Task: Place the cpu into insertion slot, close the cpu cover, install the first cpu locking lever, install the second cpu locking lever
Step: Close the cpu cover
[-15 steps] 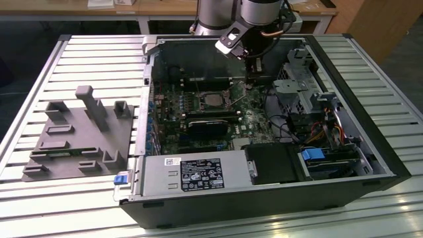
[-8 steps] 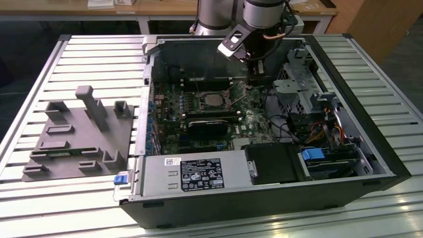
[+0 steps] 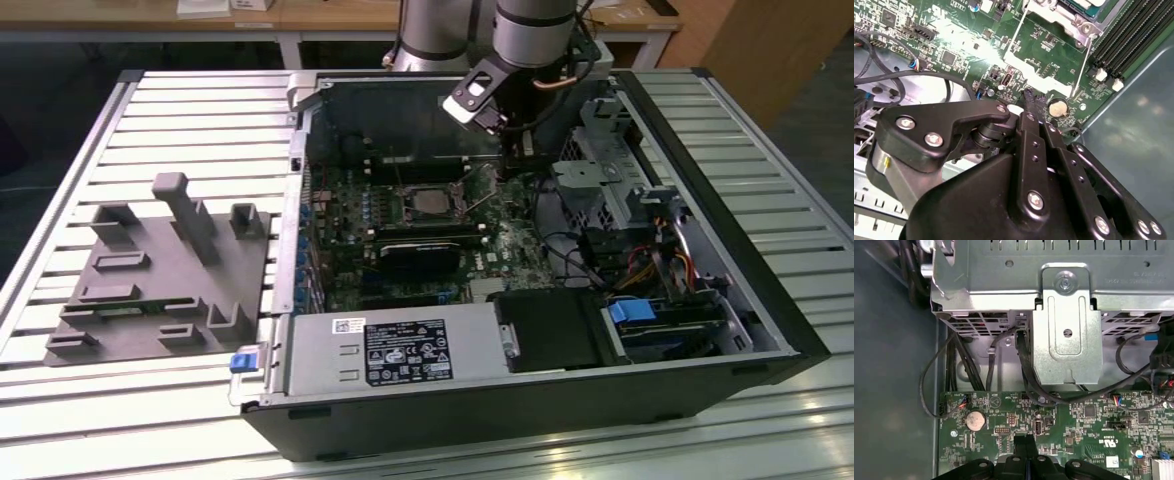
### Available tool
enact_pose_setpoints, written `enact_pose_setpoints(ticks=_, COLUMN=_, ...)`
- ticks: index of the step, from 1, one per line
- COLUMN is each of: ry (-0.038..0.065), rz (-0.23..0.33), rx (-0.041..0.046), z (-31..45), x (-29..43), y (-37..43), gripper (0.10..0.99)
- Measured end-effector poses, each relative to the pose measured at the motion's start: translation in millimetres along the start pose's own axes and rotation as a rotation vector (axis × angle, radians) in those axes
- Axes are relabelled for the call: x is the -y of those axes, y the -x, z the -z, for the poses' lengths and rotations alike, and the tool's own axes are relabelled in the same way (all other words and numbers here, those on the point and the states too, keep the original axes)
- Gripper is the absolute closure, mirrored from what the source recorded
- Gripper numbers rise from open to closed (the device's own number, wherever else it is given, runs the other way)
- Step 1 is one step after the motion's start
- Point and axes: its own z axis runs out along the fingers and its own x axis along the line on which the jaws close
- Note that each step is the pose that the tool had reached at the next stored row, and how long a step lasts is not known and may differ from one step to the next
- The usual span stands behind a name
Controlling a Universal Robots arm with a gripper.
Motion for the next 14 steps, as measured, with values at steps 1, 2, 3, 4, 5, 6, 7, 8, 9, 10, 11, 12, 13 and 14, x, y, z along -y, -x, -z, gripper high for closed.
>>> enact_pose_setpoints(ticks=1, ry=0.0, rz=0.0, rx=0.0001, z=-0.9, x=0.1, y=0.0, gripper=0.984)
enact_pose_setpoints(ticks=2, ry=-0.001, rz=0.0, rx=0.0, z=-1.5, x=0.1, y=0.0, gripper=0.984)
enact_pose_setpoints(ticks=3, ry=-0.001, rz=0.0, rx=0.0001, z=-1.6, x=0.1, y=0.1, gripper=0.984)
enact_pose_setpoints(ticks=4, ry=-0.001, rz=0.0, rx=0.0002, z=-1.6, x=0.1, y=0.1, gripper=0.984)
enact_pose_setpoints(ticks=5, ry=-0.001, rz=0.0, rx=0.0003, z=-1.6, x=0.1, y=0.1, gripper=0.984)
enact_pose_setpoints(ticks=6, ry=-0.001, rz=0.0, rx=0.0003, z=-1.6, x=0.1, y=0.0, gripper=0.984)
enact_pose_setpoints(ticks=7, ry=-0.001, rz=0.0, rx=0.0002, z=-1.7, x=0.1, y=0.0, gripper=0.984)
enact_pose_setpoints(ticks=8, ry=-0.003, rz=0.0, rx=0.0001, z=-1.7, x=0.0, y=0.0, gripper=0.984)
enact_pose_setpoints(ticks=9, ry=-0.014, rz=0.0, rx=0.0001, z=-2.0, x=0.0, y=0.0, gripper=0.984)
enact_pose_setpoints(ticks=10, ry=-0.031, rz=0.0, rx=0.0007, z=-2.2, x=-0.1, y=0.0, gripper=0.984)
enact_pose_setpoints(ticks=11, ry=-0.05, rz=-0.001, rx=0.0017, z=-2.3, x=-0.3, y=0.0, gripper=0.984)
enact_pose_setpoints(ticks=12, ry=-0.069, rz=-0.001, rx=0.0023, z=-2.5, x=-0.5, y=0.0, gripper=0.984)
enact_pose_setpoints(ticks=13, ry=-0.087, rz=-0.001, rx=0.0028, z=-2.7, x=-0.7, y=0.0, gripper=0.984)
enact_pose_setpoints(ticks=14, ry=-0.102, rz=-0.001, rx=0.0034, z=-2.8, x=-0.7, y=0.0, gripper=0.984)
